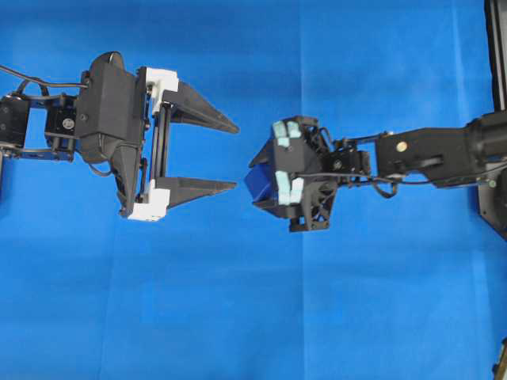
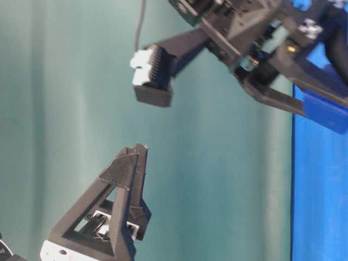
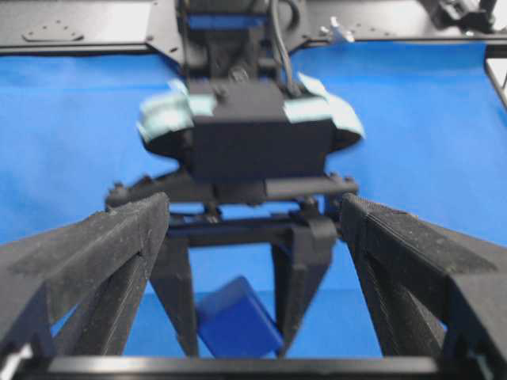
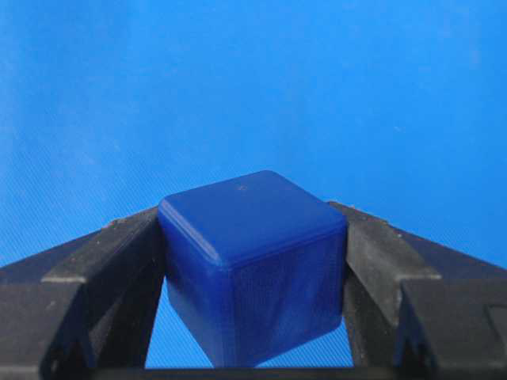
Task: Handover the blue block to the right arm after grasping it with the left arm, then place it in the designated position.
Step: 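Lower the cube with the right gripper toward the table center, then release the cube on the table and retract the right gripper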
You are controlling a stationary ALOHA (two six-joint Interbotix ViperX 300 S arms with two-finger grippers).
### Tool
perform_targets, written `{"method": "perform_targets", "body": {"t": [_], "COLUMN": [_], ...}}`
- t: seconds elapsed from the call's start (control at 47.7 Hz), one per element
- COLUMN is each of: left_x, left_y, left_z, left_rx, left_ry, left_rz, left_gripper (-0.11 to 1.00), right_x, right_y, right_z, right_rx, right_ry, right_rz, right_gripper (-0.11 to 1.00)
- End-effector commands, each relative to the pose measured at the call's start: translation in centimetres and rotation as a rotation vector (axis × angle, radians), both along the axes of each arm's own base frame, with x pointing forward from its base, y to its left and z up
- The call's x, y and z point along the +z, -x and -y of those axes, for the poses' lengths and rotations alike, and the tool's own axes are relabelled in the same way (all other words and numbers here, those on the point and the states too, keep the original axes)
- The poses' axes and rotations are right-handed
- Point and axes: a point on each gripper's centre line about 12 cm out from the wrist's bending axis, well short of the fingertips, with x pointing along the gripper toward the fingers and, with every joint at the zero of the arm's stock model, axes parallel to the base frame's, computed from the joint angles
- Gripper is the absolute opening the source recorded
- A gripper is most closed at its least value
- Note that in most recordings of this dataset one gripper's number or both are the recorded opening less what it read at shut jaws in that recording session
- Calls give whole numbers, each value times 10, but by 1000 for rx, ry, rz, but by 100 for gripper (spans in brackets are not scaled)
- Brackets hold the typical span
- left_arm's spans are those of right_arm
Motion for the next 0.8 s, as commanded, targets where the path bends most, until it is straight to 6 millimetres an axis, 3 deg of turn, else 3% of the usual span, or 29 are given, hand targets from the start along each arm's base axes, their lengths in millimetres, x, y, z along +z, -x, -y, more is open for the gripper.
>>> {"method": "perform_targets", "body": {"t": [0.0,0.315,0.776], "left_x": [15,15,16], "left_y": [1,1,1], "left_z": [1,1,2], "left_rx": [-3,-3,-4], "left_ry": [2,2,5], "left_rz": [41,41,43], "left_gripper": [90,90,90], "right_x": [8,-23,-26], "right_y": [-13,-27,-30], "right_z": [-3,-5,-11], "right_rx": [1,-15,-12], "right_ry": [-11,-35,-51], "right_rz": [47,28,29], "right_gripper": [48,48,48]}}
